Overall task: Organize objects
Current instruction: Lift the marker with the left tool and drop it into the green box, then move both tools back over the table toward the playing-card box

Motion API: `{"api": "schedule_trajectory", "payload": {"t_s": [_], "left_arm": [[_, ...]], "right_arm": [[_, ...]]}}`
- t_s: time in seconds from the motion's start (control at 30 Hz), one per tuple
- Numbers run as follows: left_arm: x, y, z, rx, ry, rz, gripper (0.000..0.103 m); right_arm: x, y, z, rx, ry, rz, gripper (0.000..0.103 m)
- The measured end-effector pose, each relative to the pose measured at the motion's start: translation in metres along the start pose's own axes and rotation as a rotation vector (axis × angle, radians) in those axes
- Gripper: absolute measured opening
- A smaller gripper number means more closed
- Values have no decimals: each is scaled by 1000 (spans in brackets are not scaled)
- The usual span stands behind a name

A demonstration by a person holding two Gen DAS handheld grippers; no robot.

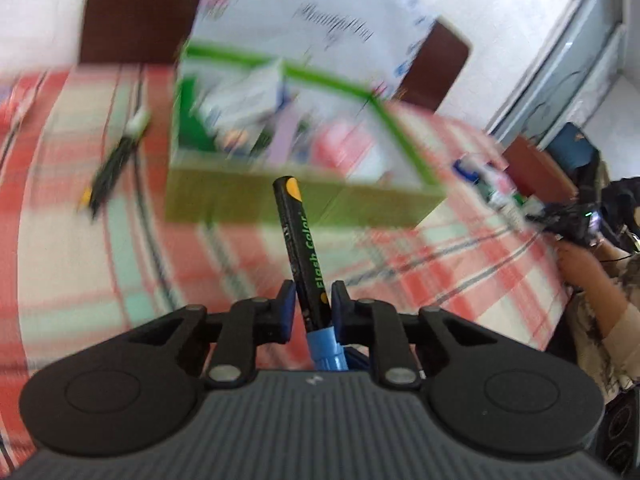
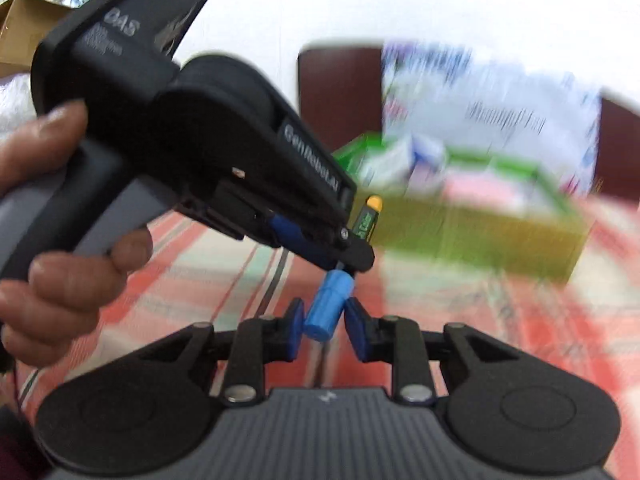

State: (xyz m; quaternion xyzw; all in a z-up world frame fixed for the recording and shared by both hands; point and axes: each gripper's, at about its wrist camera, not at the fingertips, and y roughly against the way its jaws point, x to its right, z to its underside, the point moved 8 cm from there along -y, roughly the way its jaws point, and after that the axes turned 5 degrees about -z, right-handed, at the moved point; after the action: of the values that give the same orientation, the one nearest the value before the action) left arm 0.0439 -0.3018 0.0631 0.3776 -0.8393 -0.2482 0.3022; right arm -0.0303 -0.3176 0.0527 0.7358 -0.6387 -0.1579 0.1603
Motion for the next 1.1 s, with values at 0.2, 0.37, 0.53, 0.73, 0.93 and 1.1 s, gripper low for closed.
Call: {"api": "schedule_trajectory", "payload": {"t_s": [0.2, 0.37, 0.53, 0.73, 0.93, 1.1], "left_arm": [[53, -13, -76, 129, -115, 58, 18], [77, -67, -103, 105, -147, 78, 18], [80, -111, -104, 53, -170, 6, 18], [64, -113, -96, 53, -250, -160, 23], [41, -76, -79, 102, -284, -270, 31], [17, -47, -59, 109, -268, -320, 31]], "right_arm": [[60, -7, -60, 137, -10, 132, 23], [127, -38, -74, 116, -72, 222, 20], [168, -73, -63, 45, -107, 264, 19], [180, -74, -52, 45, -189, 302, 40], [151, -39, -43, 109, -212, 283, 42], [121, -14, -27, 98, -325, 224, 44]]}}
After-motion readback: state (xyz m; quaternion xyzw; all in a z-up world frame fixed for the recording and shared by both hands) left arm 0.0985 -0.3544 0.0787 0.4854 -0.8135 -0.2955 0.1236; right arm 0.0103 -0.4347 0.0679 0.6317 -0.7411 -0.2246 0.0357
